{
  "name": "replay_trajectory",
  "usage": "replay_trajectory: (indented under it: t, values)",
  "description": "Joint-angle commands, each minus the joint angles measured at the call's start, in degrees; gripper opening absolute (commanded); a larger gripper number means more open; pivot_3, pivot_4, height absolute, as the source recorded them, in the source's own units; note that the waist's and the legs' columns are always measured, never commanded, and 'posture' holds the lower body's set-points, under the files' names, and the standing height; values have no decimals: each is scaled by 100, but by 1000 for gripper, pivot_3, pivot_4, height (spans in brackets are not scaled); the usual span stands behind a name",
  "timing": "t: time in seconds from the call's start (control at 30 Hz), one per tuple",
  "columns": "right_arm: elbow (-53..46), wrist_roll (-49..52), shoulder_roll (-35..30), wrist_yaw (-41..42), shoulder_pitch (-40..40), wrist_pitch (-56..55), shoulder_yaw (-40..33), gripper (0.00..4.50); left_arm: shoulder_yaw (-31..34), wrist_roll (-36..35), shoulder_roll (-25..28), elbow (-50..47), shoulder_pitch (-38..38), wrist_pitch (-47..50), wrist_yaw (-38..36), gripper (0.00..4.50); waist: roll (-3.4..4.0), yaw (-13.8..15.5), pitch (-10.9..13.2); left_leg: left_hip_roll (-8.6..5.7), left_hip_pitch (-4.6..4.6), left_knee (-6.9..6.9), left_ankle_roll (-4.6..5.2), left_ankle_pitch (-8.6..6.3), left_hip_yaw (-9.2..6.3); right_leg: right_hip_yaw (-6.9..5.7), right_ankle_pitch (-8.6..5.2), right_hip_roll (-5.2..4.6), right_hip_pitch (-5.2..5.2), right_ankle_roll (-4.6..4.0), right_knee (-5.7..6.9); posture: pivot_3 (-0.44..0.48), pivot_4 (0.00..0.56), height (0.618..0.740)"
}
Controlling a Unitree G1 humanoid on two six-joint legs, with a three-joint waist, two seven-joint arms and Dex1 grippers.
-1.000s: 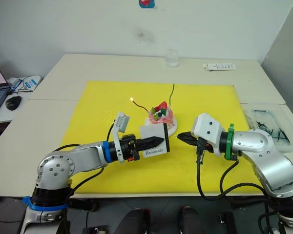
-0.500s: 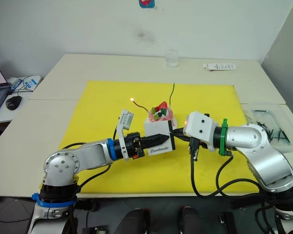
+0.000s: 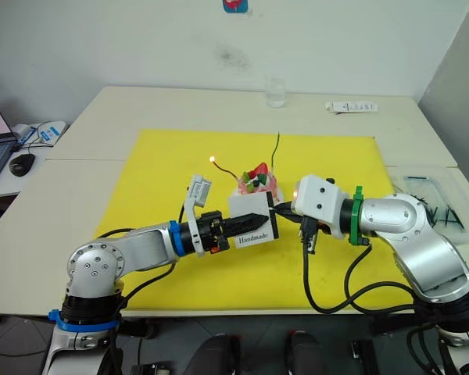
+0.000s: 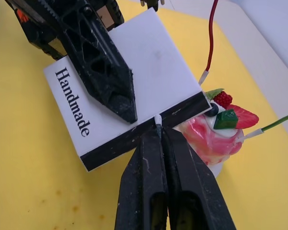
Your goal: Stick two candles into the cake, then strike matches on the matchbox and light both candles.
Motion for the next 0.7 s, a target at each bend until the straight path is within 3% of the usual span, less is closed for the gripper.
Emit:
replay_trajectory:
  t: [0.03,0.5,0.63,0.7]
  values:
    - [-40,-3,-63,13,57,-122,-169,38,116,-100,-15,-35,-134,-87,-66,0,0,0,0,0,0,0,0,0,0,1,0,0,0,0,0,0,150,740]
    - [101,-293,-133,211,23,-545,154,38,95,-153,-56,-18,-233,-64,-115,0,0,0,0,0,0,0,0,0,-1,0,0,0,0,0,0,0,150,740]
    - [-294,-1120,-2133,2143,830,-1924,923,38,193,-242,-180,127,-386,-152,-99,0,-4,114,-1,-9,-9,1,0,0,-12,-19,-6,-7,2,6,-12,0,150,740]
    - [-178,-438,-1992,2047,596,-1463,425,38,212,-241,-170,114,-335,-129,-111,0,-10,80,1,-5,-8,1,2,-2,-5,-14,-10,-6,8,5,-20,0,150,740]
